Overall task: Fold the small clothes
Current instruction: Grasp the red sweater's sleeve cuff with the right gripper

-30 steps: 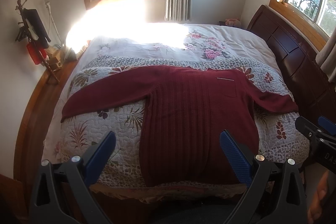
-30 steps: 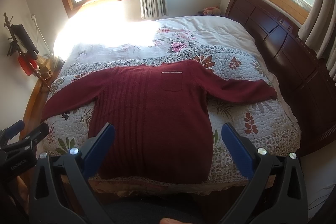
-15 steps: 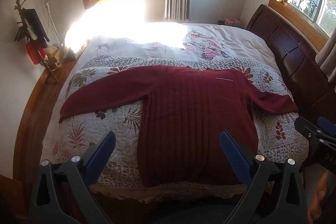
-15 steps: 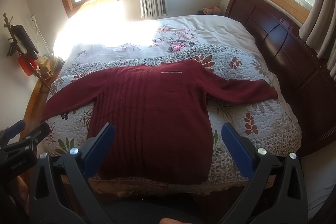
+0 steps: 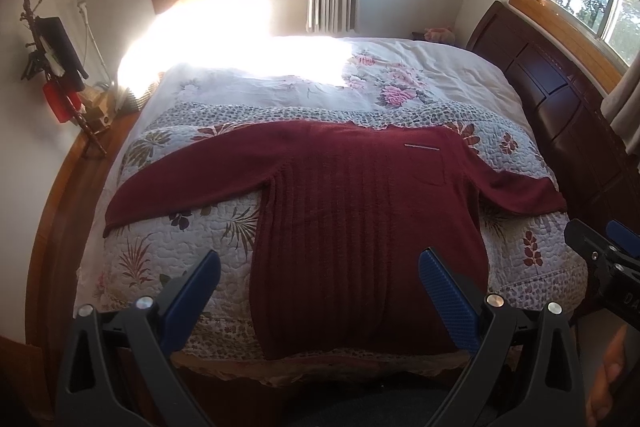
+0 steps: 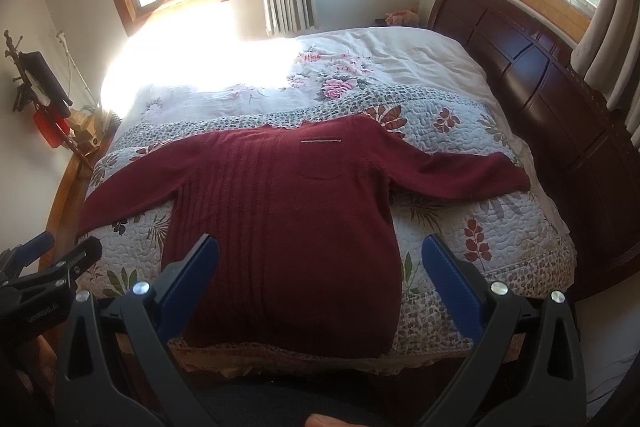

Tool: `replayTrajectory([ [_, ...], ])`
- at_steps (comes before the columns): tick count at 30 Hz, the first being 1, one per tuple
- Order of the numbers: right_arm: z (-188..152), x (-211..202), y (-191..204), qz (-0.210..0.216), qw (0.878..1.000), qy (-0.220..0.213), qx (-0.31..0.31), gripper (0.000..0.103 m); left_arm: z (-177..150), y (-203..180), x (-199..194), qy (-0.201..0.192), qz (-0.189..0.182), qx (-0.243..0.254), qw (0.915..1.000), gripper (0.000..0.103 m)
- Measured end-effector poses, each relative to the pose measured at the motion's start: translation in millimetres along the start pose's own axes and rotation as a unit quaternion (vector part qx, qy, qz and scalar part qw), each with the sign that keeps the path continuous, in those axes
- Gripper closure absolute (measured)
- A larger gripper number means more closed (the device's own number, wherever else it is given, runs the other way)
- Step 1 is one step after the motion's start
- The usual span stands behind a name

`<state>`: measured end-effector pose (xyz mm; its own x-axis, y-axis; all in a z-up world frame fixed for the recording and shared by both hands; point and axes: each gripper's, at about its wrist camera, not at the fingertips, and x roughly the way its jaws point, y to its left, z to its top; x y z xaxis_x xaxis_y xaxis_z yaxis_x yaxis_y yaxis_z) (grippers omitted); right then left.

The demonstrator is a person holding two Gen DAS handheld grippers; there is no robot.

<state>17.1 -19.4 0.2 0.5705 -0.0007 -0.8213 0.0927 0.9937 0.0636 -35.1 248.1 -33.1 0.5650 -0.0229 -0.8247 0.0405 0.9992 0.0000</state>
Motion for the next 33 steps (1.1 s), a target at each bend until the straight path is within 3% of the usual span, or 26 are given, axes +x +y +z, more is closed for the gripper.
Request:
replayTrajectory([
  [4, 7.9, 9.7, -16.3, -0.004, 1.000, -0.007, 0.003, 0.003, 9.7, -14.6, 2.1, -0.010, 0.008, 0.011, 0.9999, 0.004],
  [11, 27.1, 32.2, -66.3, -0.013, 0.998, -0.059, 0.000, 0.003, 31.5, -45.5, 2.5, -0.048, 0.035, 0.027, 0.9978, 0.004],
  [19, 45.0, 104.7, -174.6, 0.035, 0.992, 0.009, 0.119, 0.003, 53.5, -83.5, 0.7, -0.079, 0.053, 0.046, 0.9944, 0.004],
  [23, 43.8, 137.7, -233.5, 0.057, 0.980, 0.030, 0.187, 0.003, 61.3, -100.7, 5.2, -0.079, 0.056, 0.053, 0.9939, 0.004],
  [27, 39.5, 161.7, -287.1, 0.094, 0.967, 0.022, 0.237, 0.003, 66.2, -116.2, 14.7, -0.073, 0.056, 0.056, 0.9941, 0.004],
  [30, 33.9, 185.9, -326.8, 0.134, 0.948, 0.031, 0.286, 0.003, 67.6, -122.8, 38.9, -0.038, 0.017, 0.042, 0.9982, 0.004],
  [33, 20.6, 210.2, -373.4, 0.177, 0.914, 0.042, 0.362, 0.003, 61.7, -122.7, 70.1, 0.010, -0.065, 0.003, 0.9978, 0.004],
])
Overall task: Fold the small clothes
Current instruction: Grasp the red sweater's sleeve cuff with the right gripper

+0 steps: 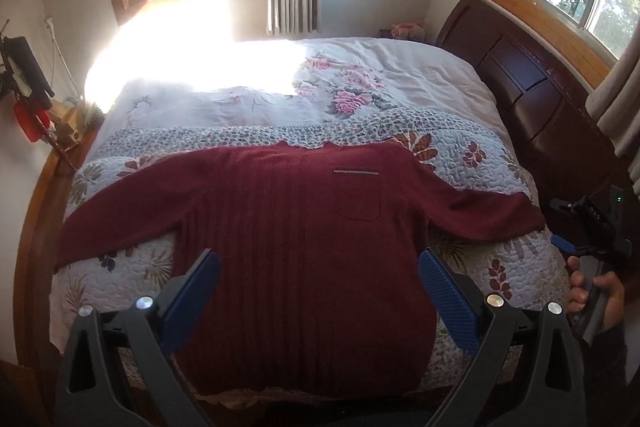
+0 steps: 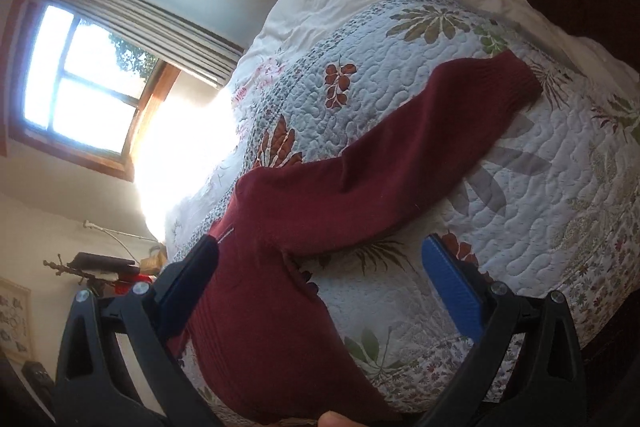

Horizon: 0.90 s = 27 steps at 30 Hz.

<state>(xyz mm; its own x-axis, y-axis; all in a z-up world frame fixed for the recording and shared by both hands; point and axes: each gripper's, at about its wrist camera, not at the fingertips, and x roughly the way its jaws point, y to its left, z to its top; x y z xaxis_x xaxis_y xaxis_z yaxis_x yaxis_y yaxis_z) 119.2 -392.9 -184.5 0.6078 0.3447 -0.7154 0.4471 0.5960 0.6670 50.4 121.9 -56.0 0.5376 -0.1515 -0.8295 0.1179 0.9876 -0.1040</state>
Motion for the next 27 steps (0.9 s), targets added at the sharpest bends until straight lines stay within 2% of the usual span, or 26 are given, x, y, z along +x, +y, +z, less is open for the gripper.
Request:
replayTrajectory([
  [4, 28.0, -6.6, -59.6, 0.033, 0.996, -0.015, 0.080, 0.003, -12.7, 4.5, 3.1, -0.046, -0.058, -0.048, 0.9961, 0.004],
  [6, 41.4, -8.2, -89.5, 0.044, 0.992, -0.026, 0.116, 0.003, -15.5, 5.3, 4.3, -0.055, -0.080, -0.066, 0.9931, 0.004],
  [9, 60.3, -5.5, -130.2, 0.061, 0.984, -0.037, 0.160, 0.003, -18.7, 9.6, 10.4, -0.045, -0.127, -0.110, 0.9847, 0.004],
  [12, 76.2, -1.7, -155.1, 0.086, 0.980, -0.061, 0.172, 0.003, -25.7, 11.4, 20.1, -0.023, -0.166, -0.173, 0.9707, 0.004],
  [13, 81.1, -0.1, -162.1, 0.086, 0.979, -0.071, 0.172, 0.005, -27.6, 10.3, 23.1, -0.015, -0.178, -0.186, 0.9662, 0.004],
  [14, 85.5, 3.7, -168.8, 0.086, 0.978, -0.075, 0.176, 0.012, -30.0, 9.0, 24.8, -0.010, -0.186, -0.193, 0.9633, 0.004],
  [15, 89.5, 9.6, -175.6, 0.088, 0.977, -0.071, 0.182, 0.018, -31.2, 6.9, 24.9, -0.009, -0.190, -0.195, 0.9622, 0.004],
  [16, 93.0, 17.0, -181.8, 0.092, 0.976, -0.063, 0.188, 0.033, -31.3, 4.7, 23.7, -0.010, -0.190, -0.194, 0.9624, 0.004],
  [17, 95.6, 24.5, -188.2, 0.095, 0.975, -0.058, 0.192, 0.039, -30.5, 2.0, 21.2, -0.015, -0.188, -0.192, 0.9632, 0.004],
  [21, 99.5, 46.6, -207.2, 0.075, 0.973, -0.046, 0.213, 0.039, -25.0, -6.0, 11.0, -0.029, -0.184, -0.189, 0.9641, 0.004],
  [27, 103.5, 58.8, -224.1, 0.081, 0.965, -0.057, 0.243, 0.041, -20.0, -16.1, 2.6, -0.044, -0.188, -0.192, 0.9622, 0.004],
])
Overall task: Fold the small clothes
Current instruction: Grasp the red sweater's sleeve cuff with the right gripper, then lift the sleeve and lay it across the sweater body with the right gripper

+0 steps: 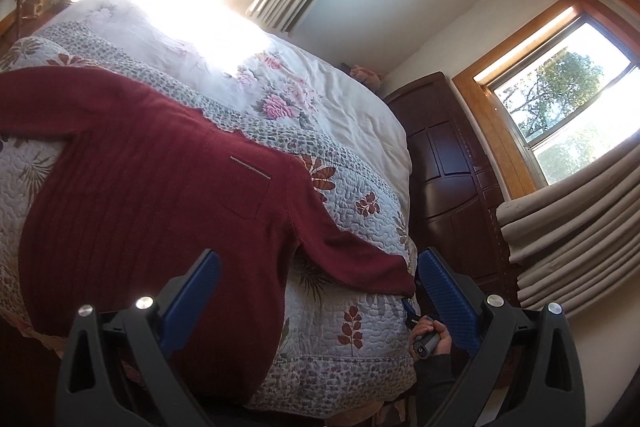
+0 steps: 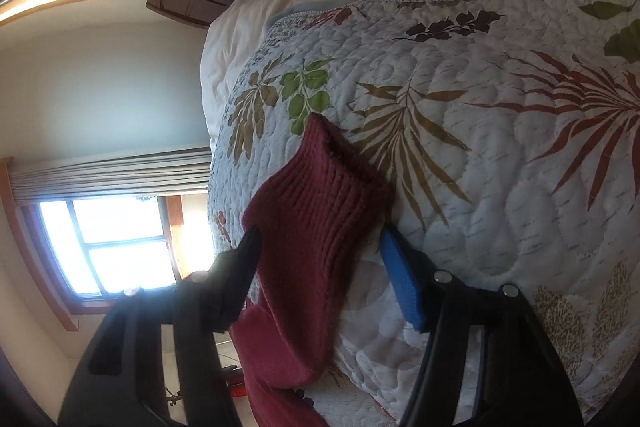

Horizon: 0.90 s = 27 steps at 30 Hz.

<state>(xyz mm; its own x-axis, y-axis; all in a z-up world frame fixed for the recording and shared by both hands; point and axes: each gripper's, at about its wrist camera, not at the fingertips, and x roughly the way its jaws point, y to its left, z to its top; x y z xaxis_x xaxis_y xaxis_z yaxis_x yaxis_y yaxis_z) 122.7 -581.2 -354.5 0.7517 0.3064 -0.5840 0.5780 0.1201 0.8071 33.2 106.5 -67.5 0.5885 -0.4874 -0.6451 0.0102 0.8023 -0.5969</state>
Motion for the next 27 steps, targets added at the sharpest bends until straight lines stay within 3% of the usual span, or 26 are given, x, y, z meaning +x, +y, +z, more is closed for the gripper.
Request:
replayTrajectory([
  [7, 13.6, 11.3, -0.7, 0.008, 1.000, -0.003, 0.010, 0.056, -1.2, -5.5, 2.3, -0.006, -0.017, -0.014, 0.9997, 0.004],
  [9, 14.1, 13.0, -1.8, 0.007, 1.000, 0.001, 0.009, 0.064, -1.1, -5.5, 1.6, -0.010, -0.023, -0.023, 0.9994, 0.004],
  [13, 18.1, 14.4, -5.8, 0.011, 1.000, 0.012, 0.015, 0.091, -0.9, -1.4, 6.1, -0.003, -0.032, -0.043, 0.9985, 0.004],
  [20, 13.8, -12.2, 20.5, 0.010, 1.000, -0.008, -0.028, 0.092, 0.2, -4.3, 16.0, 0.010, -0.033, -0.036, 0.9988, 0.004],
  [27, -3.4, -44.6, 79.6, -0.007, 0.992, -0.040, -0.117, 0.093, 5.2, 2.8, 22.1, 0.025, -0.059, -0.029, 0.9975, 0.004],
])
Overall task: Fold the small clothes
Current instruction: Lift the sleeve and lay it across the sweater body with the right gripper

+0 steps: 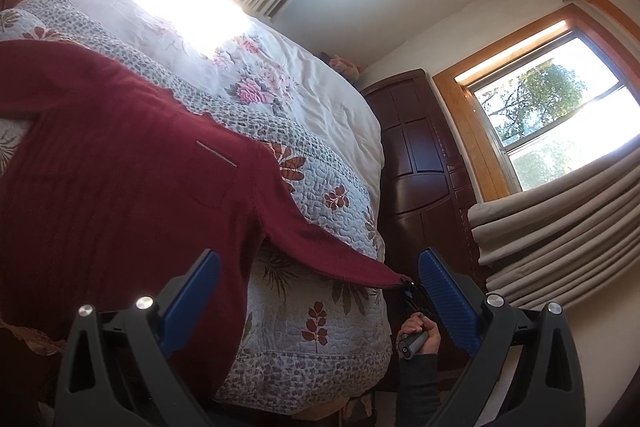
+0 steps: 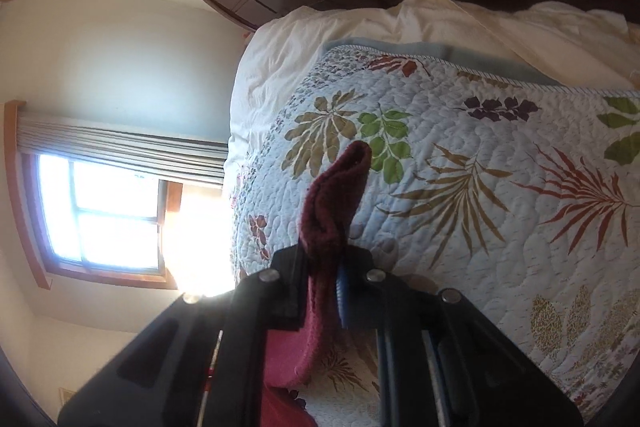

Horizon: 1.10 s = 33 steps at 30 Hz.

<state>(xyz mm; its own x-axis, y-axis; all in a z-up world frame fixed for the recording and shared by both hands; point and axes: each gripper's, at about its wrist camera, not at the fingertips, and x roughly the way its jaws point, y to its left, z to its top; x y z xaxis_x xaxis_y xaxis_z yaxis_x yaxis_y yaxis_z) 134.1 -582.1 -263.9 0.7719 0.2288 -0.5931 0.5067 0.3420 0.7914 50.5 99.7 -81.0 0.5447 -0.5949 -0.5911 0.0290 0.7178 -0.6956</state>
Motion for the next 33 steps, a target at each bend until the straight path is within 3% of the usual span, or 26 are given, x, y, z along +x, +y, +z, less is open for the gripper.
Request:
replayTrajectory([
  [6, -12.6, -24.9, 86.0, -0.008, 0.994, -0.031, -0.108, 0.093, 6.2, 16.3, -1.3, 0.014, -0.016, -0.006, 0.9997, 0.004],
  [13, -49.2, -34.9, 194.2, -0.018, 0.972, -0.056, -0.227, 0.093, 18.5, 51.3, -18.1, 0.007, -0.021, -0.026, 0.9994, 0.004],
  [17, -86.2, -29.8, 251.8, -0.012, 0.956, -0.055, -0.287, 0.093, 29.4, 52.3, -28.9, -0.006, 0.039, 0.027, 0.9989, 0.004],
  [20, -114.7, -19.9, 287.7, -0.006, 0.946, -0.046, -0.321, 0.093, 40.2, 39.0, -38.8, -0.020, 0.091, 0.090, 0.9915, 0.004],
  [25, -166.2, 7.4, 339.1, -0.014, 0.926, -0.021, -0.376, 0.093, 63.4, 35.1, -61.6, -0.037, 0.114, 0.118, 0.9858, 0.004],
  [33, -269.2, 67.2, 408.3, -0.027, 0.897, 0.021, -0.440, 0.093, 93.0, 70.8, -86.8, -0.027, 0.154, 0.127, 0.9796, 0.004],
])
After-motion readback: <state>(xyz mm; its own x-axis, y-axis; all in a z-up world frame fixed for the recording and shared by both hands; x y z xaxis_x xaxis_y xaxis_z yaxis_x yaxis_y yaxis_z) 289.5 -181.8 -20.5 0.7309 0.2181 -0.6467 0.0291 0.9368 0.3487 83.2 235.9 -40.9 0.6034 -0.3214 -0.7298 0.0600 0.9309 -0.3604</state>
